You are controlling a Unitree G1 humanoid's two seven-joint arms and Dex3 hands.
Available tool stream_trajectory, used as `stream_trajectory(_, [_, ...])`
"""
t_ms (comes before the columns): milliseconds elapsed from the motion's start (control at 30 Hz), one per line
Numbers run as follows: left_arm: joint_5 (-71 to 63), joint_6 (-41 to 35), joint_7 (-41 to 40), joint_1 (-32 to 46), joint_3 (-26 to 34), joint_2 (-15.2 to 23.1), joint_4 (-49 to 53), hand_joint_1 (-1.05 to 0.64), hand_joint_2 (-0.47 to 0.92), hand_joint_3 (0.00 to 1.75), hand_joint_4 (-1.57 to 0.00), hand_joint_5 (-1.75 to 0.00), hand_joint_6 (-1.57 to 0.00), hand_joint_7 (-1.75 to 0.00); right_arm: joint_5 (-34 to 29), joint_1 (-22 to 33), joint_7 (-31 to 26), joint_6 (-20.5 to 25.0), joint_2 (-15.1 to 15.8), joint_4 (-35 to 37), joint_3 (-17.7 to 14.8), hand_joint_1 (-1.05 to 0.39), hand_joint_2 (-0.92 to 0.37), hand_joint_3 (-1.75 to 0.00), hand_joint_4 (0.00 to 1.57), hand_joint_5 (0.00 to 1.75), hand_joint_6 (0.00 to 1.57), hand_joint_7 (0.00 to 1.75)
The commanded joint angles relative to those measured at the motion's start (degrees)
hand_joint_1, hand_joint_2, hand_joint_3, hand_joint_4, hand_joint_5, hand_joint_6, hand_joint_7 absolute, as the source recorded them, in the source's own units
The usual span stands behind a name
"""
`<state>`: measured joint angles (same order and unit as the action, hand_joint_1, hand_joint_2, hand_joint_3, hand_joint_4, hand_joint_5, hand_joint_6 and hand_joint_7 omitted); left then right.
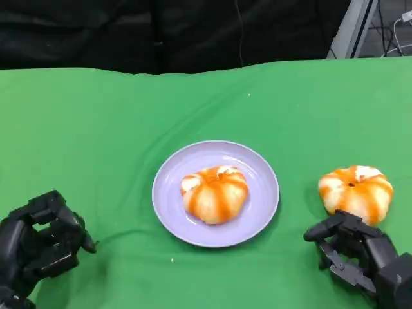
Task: Grasp the bread from the table and place it into the plate.
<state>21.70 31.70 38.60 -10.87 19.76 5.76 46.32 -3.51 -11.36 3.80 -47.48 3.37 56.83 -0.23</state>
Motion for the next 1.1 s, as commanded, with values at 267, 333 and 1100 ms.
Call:
stream_trajectory(267, [-0.9, 1.1, -1.1, -0.3, -0.2, 1.3, 0.4, 0.05, 0.63, 1.09, -1.04, -1.59, -0.98, -1.39, 0.2, 0.6, 0.8, 1.0, 1.2, 1.2, -0.9, -0.11, -0.92, -0.49, 0.68, 1.71, 0.74, 1.18])
stream_trajectory(333, [-0.8, 1.4, -0.9, -0.4, -0.2, 1.3, 0.4, 0.06, 0.63, 1.09, -1.03, -1.58, -0.99, -1.37, 0.3, 0.6, 1.0, 1.0, 1.2, 1.2, -1.0, -0.11, -0.92, -0.49, 0.68, 1.71, 0.74, 1.18])
stream_trajectory(1100, [-1.7, 2.2, -1.8, -0.4, -0.3, 1.8, 1.9, 0.06, 0.61, 1.1, -1.04, -1.54, -0.99, -1.35, 0.5, 0.6, 2.1, 0.6, 1.2, 1.3, -1.7, -0.11, -0.92, -0.48, 0.67, 1.71, 0.73, 1.18])
